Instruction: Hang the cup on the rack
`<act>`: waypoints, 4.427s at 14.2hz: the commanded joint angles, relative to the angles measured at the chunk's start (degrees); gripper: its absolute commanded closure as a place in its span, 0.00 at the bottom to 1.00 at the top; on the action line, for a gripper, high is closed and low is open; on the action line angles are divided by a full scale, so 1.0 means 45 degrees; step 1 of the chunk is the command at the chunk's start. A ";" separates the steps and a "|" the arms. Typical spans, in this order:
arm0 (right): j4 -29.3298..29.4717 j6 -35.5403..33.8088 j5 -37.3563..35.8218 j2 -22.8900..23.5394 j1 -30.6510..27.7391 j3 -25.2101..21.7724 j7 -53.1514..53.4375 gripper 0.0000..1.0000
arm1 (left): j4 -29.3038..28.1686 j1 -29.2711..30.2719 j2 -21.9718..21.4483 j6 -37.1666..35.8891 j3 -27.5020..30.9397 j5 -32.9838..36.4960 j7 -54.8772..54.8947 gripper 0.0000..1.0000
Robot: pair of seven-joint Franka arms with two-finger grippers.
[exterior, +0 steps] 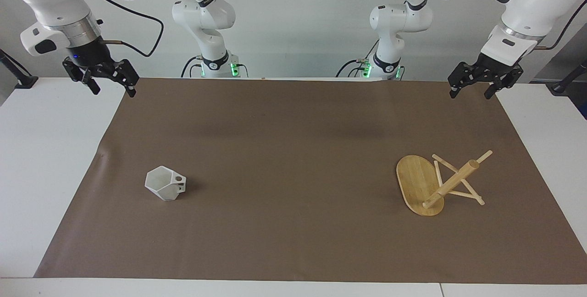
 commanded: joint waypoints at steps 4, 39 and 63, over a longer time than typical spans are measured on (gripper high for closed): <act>-0.0290 0.0096 -0.0204 -0.0186 -0.0096 0.0115 -0.0327 0.00 | -0.0403 0.0086 -0.0367 0.0003 -0.0007 -0.0165 0.0147 0.00; -0.0310 -0.0061 -0.0087 -0.0205 -0.0076 0.0135 -0.0269 0.00 | -0.0403 0.0086 -0.0367 0.0003 -0.0007 -0.0165 0.0147 0.00; -0.2262 0.4388 0.0050 0.0417 -0.0076 -0.0080 -0.0289 0.00 | -0.0403 0.0086 -0.0367 0.0003 -0.0007 -0.0165 0.0147 0.00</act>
